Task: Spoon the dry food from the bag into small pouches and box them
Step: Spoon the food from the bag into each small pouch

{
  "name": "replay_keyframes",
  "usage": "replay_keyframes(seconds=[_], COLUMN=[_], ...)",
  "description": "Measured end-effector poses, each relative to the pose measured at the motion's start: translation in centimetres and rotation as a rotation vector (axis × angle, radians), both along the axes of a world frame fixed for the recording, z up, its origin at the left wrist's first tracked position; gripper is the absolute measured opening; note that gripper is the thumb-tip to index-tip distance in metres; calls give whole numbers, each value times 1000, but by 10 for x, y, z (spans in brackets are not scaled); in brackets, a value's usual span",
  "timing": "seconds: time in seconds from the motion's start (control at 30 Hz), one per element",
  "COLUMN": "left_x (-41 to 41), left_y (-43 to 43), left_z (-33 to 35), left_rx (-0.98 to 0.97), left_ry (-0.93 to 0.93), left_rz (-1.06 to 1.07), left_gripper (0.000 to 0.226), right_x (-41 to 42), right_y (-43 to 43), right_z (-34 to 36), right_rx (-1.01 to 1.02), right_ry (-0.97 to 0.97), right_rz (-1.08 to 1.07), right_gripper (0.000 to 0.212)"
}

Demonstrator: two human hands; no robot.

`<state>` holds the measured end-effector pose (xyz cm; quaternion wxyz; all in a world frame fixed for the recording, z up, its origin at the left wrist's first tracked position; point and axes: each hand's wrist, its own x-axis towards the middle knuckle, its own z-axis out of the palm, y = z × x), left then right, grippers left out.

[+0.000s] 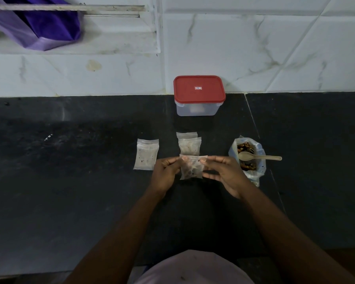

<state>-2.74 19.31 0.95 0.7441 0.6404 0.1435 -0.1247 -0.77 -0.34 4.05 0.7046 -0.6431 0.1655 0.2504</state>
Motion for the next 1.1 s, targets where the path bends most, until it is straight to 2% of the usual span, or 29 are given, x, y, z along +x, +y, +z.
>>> replay_keyframes(seconds=[0.13,0.27,0.53,0.7,0.93,1.1], left_x=[0,-1,9,17,32,40], left_y=[0,-4,-1,1,1,0], left_z=[-4,-7,-12,-15,-11,-11], left_rx=[9,56,94,171,244,310], left_ry=[-2,-35,-22,-34,-49,-42], left_rz=[13,71,58,93,127,119], left_gripper=[20,24,17,10,6,5], right_x=[1,3,11,21,36,42], right_y=[5,13,15,14,18,19], right_z=[-3,-7,-19,-24,-24,-25], right_rx=[-74,-91,-155,-249,-411,-432], right_ry=[-69,-103,-134,-185,-291,-256], right_rz=[0,4,-74,-40,-19,-55], right_gripper=[7,14,18,22,18,15])
